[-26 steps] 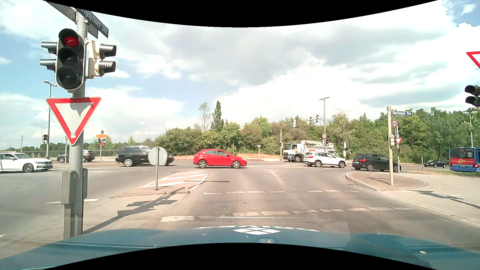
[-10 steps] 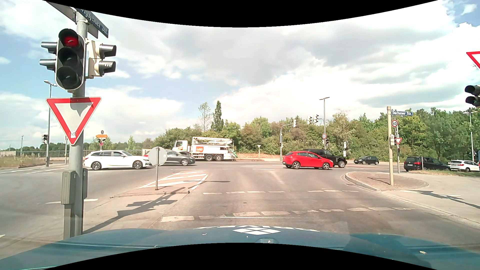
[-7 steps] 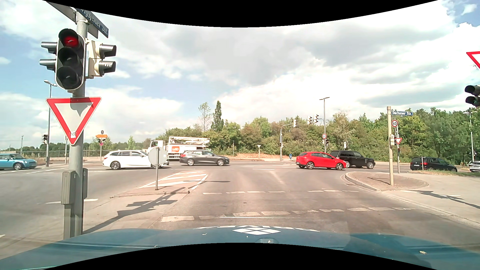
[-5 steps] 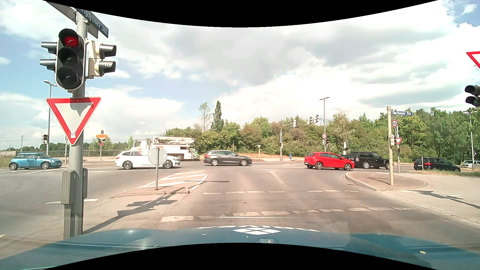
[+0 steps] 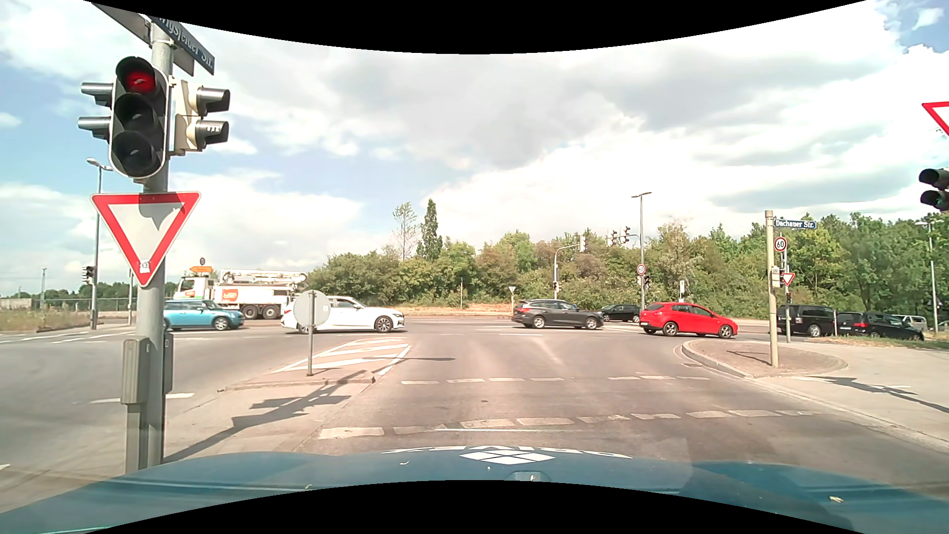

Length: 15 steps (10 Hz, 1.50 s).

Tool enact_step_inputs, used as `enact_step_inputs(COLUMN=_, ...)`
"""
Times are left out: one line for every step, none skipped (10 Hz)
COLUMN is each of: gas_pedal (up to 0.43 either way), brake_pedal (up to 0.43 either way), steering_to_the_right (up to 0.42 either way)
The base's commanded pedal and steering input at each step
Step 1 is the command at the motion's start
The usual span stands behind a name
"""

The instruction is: Follow the waypoints while adhering to traffic rules and regulations

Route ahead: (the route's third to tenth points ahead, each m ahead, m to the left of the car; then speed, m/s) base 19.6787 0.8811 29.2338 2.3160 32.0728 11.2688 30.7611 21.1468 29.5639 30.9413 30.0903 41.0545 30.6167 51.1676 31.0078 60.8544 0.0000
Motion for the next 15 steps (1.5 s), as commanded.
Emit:
enact_step_inputs(gas_pedal=0.000, brake_pedal=0.360, steering_to_the_right=-0.026)
enact_step_inputs(gas_pedal=0.000, brake_pedal=0.354, steering_to_the_right=-0.026)
enact_step_inputs(gas_pedal=0.000, brake_pedal=0.354, steering_to_the_right=-0.025)
enact_step_inputs(gas_pedal=0.000, brake_pedal=0.354, steering_to_the_right=-0.025)
enact_step_inputs(gas_pedal=0.000, brake_pedal=0.354, steering_to_the_right=-0.025)
enact_step_inputs(gas_pedal=0.000, brake_pedal=0.354, steering_to_the_right=-0.026)
enact_step_inputs(gas_pedal=0.000, brake_pedal=0.354, steering_to_the_right=-0.025)
enact_step_inputs(gas_pedal=0.000, brake_pedal=0.354, steering_to_the_right=-0.026)
enact_step_inputs(gas_pedal=0.000, brake_pedal=0.354, steering_to_the_right=-0.026)
enact_step_inputs(gas_pedal=0.000, brake_pedal=0.354, steering_to_the_right=-0.025)
enact_step_inputs(gas_pedal=0.000, brake_pedal=0.354, steering_to_the_right=-0.025)
enact_step_inputs(gas_pedal=0.000, brake_pedal=0.360, steering_to_the_right=-0.025)
enact_step_inputs(gas_pedal=0.000, brake_pedal=0.354, steering_to_the_right=-0.025)
enact_step_inputs(gas_pedal=0.000, brake_pedal=0.360, steering_to_the_right=-0.026)
enact_step_inputs(gas_pedal=0.000, brake_pedal=0.354, steering_to_the_right=-0.025)
